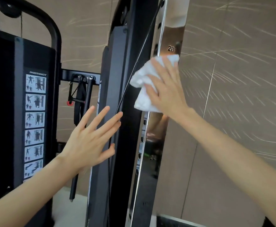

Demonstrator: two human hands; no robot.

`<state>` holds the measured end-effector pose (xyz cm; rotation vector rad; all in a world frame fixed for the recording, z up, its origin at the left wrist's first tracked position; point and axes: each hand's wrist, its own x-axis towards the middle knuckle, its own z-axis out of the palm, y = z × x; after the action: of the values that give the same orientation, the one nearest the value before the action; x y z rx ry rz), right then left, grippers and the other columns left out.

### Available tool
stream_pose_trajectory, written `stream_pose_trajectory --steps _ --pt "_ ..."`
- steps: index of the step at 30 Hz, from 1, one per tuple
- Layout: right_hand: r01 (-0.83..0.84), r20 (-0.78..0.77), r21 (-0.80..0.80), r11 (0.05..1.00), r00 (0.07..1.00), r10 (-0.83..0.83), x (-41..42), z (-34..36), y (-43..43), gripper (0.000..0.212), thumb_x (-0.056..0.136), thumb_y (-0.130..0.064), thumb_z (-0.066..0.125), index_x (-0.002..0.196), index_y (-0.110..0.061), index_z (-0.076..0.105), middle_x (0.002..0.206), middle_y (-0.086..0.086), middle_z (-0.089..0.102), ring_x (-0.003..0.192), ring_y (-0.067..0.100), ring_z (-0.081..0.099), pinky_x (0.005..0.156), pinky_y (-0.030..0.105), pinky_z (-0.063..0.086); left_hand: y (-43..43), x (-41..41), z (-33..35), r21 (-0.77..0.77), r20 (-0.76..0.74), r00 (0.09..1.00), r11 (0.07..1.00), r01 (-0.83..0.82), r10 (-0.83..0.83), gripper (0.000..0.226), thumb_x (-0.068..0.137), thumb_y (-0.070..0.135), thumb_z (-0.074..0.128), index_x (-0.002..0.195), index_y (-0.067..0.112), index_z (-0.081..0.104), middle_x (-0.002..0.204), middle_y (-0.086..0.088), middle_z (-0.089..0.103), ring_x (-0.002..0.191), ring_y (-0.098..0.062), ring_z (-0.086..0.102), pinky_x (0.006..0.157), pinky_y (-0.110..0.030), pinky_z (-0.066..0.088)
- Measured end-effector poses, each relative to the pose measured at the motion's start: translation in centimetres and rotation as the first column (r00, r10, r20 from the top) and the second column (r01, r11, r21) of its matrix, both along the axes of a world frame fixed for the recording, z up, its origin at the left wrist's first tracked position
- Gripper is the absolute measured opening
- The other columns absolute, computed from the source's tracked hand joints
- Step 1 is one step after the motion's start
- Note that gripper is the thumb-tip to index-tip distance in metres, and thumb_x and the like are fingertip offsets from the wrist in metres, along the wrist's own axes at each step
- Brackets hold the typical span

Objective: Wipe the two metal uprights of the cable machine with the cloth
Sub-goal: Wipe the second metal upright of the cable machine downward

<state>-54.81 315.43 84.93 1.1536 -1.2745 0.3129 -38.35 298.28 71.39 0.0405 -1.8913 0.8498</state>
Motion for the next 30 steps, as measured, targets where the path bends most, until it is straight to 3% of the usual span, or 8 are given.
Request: stream_pose_trajectory --steps 4,8,12,16,22,27,30 --pt "-0.002 0.073 -0.105 0.994 0.997 0.009 0.2 2.3 -1.3 0.024 0.090 -0.021 0.048 0.090 -0.005 0.066 0.144 0.019 0.041 0.137 0.045 0.027 0.112 0.060 0.011 0.3 -0.2 -0.3 0.030 -0.012 1.000 1.000 -0.005 0.005 0.055 0.088 0.038 0.044 0.129 0.006 0.062 0.155 -0.006 0.038 0.142 -0.034 0.034 0.118 -0.056 0.019" --pt "-0.115 0.096 -0.022 0.993 0.988 0.117 -0.6 -7.5 -0.9 0.030 0.087 -0.018 0.050 0.110 -0.004 0.063 0.147 0.021 0.037 0.139 0.044 0.019 0.113 0.062 0.006 0.5 0.0 -0.4 0.047 -0.011 1.000 0.999 -0.011 0.012 0.056 0.088 0.038 0.043 0.131 0.006 0.061 0.156 -0.006 0.037 0.143 -0.035 0.033 0.118 -0.058 0.021" --pt "-0.133 0.121 0.042 0.990 0.984 0.127 -1.0 -14.7 -0.2 0.042 0.092 -0.024 0.044 0.134 -0.016 0.044 0.150 0.013 0.027 0.144 0.035 0.009 0.114 0.058 0.004 1.2 -0.1 -0.6 0.067 -0.006 0.999 0.997 -0.035 0.036 0.055 0.090 0.037 0.042 0.130 0.006 0.061 0.156 -0.006 0.038 0.143 -0.035 0.033 0.117 -0.059 0.021" --pt "-0.134 0.103 0.057 0.989 0.986 0.128 -1.3 -11.0 0.1 0.044 0.095 -0.022 0.043 0.138 -0.014 0.041 0.148 0.019 0.032 0.141 0.037 0.014 0.115 0.056 0.006 1.9 -0.5 -0.7 0.074 0.012 0.999 0.996 -0.053 0.052 0.055 0.091 0.037 0.041 0.129 0.003 0.060 0.155 -0.010 0.037 0.142 -0.036 0.032 0.118 -0.059 0.019" --pt "-0.167 0.142 -0.130 0.977 0.972 0.185 -0.9 -4.6 -1.0 0.038 0.096 -0.026 0.046 0.129 -0.013 0.058 0.145 0.023 0.038 0.137 0.039 0.023 0.114 0.057 0.012 4.4 -1.3 -2.1 0.139 0.012 0.999 0.989 -0.052 0.051 0.048 0.087 0.021 0.038 0.124 -0.003 0.056 0.157 -0.015 0.032 0.142 -0.037 0.031 0.117 -0.058 0.019" --pt "-0.222 0.236 -0.099 0.970 0.942 0.239 -1.4 -9.9 -0.3 0.046 0.095 -0.024 0.044 0.141 -0.018 0.043 0.152 0.020 0.025 0.143 0.035 0.010 0.116 0.055 0.004 4.4 -0.9 -3.0 0.140 -0.015 0.994 0.985 -0.102 0.106 0.044 0.089 0.019 0.047 0.128 0.000 0.057 0.156 -0.011 0.036 0.140 -0.036 0.035 0.117 -0.059 0.021" --pt "-0.312 0.340 -0.039 0.949 0.889 0.306 -2.3 -13.8 0.7 0.050 0.096 -0.019 0.038 0.144 -0.019 0.028 0.155 0.010 0.012 0.146 0.026 -0.005 0.116 0.055 0.009 5.1 -0.8 -2.7 0.148 -0.002 0.992 0.981 -0.125 0.127 0.046 0.087 0.018 0.050 0.128 0.000 0.058 0.155 -0.012 0.037 0.140 -0.036 0.036 0.115 -0.060 0.024"
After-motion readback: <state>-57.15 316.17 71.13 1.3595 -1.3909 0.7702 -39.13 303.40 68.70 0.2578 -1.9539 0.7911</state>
